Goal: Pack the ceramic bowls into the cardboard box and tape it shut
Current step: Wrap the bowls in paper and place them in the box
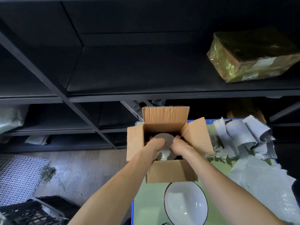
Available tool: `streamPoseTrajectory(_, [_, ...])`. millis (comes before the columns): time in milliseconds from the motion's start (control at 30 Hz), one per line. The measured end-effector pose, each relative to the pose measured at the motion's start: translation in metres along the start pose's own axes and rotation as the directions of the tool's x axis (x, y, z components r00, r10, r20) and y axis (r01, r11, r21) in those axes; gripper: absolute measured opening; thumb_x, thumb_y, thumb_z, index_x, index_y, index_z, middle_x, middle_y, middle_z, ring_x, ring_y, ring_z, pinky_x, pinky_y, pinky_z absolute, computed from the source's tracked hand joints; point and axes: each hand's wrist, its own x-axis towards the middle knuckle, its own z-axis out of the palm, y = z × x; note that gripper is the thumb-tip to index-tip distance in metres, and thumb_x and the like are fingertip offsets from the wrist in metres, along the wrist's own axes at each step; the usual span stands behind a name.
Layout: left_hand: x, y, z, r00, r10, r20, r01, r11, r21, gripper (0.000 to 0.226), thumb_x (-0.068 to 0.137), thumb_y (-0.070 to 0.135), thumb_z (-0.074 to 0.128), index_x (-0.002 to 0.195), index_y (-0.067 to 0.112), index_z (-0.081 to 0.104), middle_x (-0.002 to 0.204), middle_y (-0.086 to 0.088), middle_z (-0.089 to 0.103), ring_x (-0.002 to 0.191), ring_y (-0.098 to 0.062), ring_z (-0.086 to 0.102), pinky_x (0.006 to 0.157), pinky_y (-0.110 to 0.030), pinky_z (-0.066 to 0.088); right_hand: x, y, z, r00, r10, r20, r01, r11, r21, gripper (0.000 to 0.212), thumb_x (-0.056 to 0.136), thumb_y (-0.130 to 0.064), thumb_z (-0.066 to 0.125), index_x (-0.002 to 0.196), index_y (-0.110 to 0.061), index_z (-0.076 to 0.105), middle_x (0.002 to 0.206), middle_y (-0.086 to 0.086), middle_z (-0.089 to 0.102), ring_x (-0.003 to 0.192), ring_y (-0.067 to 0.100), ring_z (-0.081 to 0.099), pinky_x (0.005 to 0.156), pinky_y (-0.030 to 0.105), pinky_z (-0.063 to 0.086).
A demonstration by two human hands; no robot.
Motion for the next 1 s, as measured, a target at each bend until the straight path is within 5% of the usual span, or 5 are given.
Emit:
streamPoseTrajectory(167, [-0.008,0.005,-0.004,0.998,0.068,0.007,-0.068,0.997,0.020,0.076,0.093,0.031,0.058,0.155,0.009,0.019,0.154,-0.018,0.034,0.141,-0.036,0.036,0.114,-0.044,0.035,0.006,0.000,0.000,1.000,0.010,0.000,-0.010,0.994,-0.112,0.059,0.103,-0.019,0.046,0.149,0.007,0.020,0.145,0.023,0.046,0.131,0.035,0.047,0.099,0.039,0.042])
streamPoseTrajectory(367, [-0.036,0.008,-0.022,0.980,0.197,0.029,-0.199,0.976,0.093,0.069,0.096,0.040,0.051,0.154,0.014,0.022,0.153,-0.011,0.028,0.139,-0.036,0.034,0.112,-0.051,0.037,-0.009,0.002,-0.005,0.994,-0.091,-0.054,0.076,0.967,-0.242,0.051,0.097,-0.014,0.057,0.142,-0.001,0.036,0.140,0.020,0.050,0.127,0.034,0.051,0.091,0.037,0.044])
streamPoseTrajectory(600, [-0.086,-0.022,-0.051,0.792,0.610,0.026,-0.604,0.776,0.182,0.050,0.102,0.029,0.048,0.150,0.023,0.036,0.145,-0.003,0.043,0.126,-0.020,0.048,0.080,-0.018,0.050,-0.044,0.018,-0.015,0.944,-0.269,-0.190,0.247,0.960,-0.135,0.043,0.094,-0.017,0.048,0.137,-0.019,0.051,0.134,0.010,0.058,0.116,0.029,0.058,0.088,0.037,0.051])
streamPoseTrajectory(733, [-0.104,-0.036,-0.056,0.743,0.670,0.018,-0.656,0.722,0.220,0.044,0.102,0.026,0.048,0.146,0.022,0.043,0.142,-0.005,0.050,0.127,-0.019,0.051,0.104,-0.035,0.046,-0.075,0.032,-0.019,0.925,-0.302,-0.233,0.304,0.952,-0.028,0.043,0.097,-0.019,0.046,0.139,-0.026,0.052,0.137,0.001,0.059,0.124,0.023,0.055,0.099,0.037,0.048])
streamPoseTrajectory(1000, [-0.133,-0.067,-0.029,0.648,0.757,0.080,-0.742,0.606,0.286,0.037,0.099,0.027,0.048,0.135,0.026,0.056,0.124,0.004,0.055,0.113,-0.011,0.055,0.098,-0.029,0.044,-0.115,0.075,-0.015,0.867,-0.359,-0.346,0.404,0.913,0.065,0.035,0.096,-0.022,0.047,0.126,-0.035,0.059,0.117,-0.009,0.063,0.109,0.009,0.060,0.094,0.030,0.048])
